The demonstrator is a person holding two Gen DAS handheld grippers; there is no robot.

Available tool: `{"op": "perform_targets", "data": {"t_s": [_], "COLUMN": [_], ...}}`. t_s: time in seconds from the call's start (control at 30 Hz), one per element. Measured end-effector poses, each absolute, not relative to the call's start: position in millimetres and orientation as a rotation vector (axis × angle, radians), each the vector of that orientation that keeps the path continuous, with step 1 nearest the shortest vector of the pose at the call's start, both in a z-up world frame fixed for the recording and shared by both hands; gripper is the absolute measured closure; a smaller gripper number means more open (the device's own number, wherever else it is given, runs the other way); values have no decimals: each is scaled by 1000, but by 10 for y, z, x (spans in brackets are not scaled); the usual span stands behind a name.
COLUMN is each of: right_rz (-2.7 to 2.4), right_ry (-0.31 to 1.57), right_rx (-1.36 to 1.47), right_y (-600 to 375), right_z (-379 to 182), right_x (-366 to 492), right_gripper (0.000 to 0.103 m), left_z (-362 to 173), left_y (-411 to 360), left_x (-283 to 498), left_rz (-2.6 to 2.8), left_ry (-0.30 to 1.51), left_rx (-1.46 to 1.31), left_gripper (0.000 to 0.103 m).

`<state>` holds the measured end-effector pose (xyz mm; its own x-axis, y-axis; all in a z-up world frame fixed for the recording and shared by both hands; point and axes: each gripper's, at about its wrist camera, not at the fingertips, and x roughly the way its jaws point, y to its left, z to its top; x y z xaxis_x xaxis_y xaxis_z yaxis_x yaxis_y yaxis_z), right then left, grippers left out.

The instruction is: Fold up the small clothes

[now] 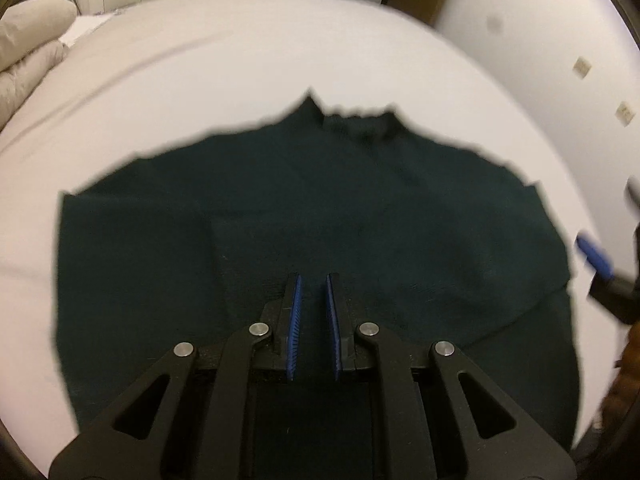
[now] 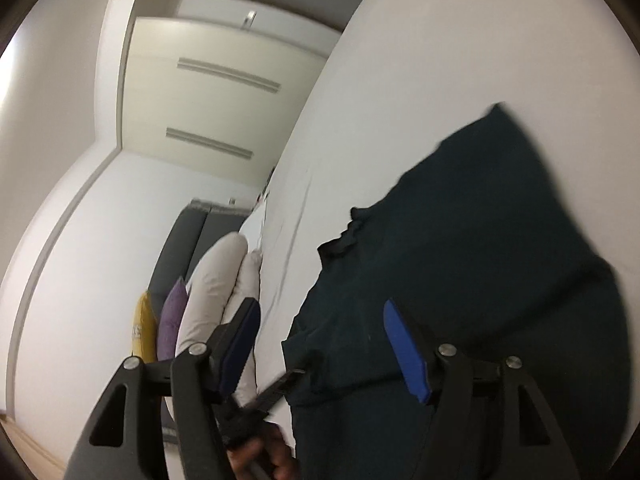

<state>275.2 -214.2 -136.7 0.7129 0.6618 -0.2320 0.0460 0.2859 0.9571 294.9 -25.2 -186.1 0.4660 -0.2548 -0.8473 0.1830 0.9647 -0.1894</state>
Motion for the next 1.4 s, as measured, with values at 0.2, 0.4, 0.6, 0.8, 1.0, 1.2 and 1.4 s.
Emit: {"op": "perform_targets", "data": {"t_s": [0.2, 0.4, 0.6, 0.8, 1.0, 1.2, 1.4], "right_rz": [352, 355, 256, 332, 494, 499, 511], "right_ry": [766, 704, 698, 634, 708, 733, 674], "right_rx": [1246, 1330, 1270, 1227, 1191, 1265, 1265], "right_y": [-2336, -2696, -2874, -2577, -1922, -1887, -2060], "right_z": [-2000, -2240, -2064, -1668, -1606, -1976, -2081], "right_x": [2963, 2697, 2498, 2525, 2928, 3006, 2830], "right_gripper": [58, 86, 70, 35, 35, 56, 76], "left_z": [-1980, -2056, -2020, -1923, -1954, -1987, -2012], "left_y": [-16, 277, 399, 284, 99, 89, 45], "left_x": [2923, 2886, 2823, 2659, 2634, 2602, 2576], "left_rz": [-355, -416, -381, -276, -198, -189, -177], "left_ry": [959, 945, 948, 968, 947, 926, 913], "left_rx": [-149, -293, -299, -169, -32, -17, 3], "left_gripper": [91, 91, 91, 91, 91, 91, 91]}}
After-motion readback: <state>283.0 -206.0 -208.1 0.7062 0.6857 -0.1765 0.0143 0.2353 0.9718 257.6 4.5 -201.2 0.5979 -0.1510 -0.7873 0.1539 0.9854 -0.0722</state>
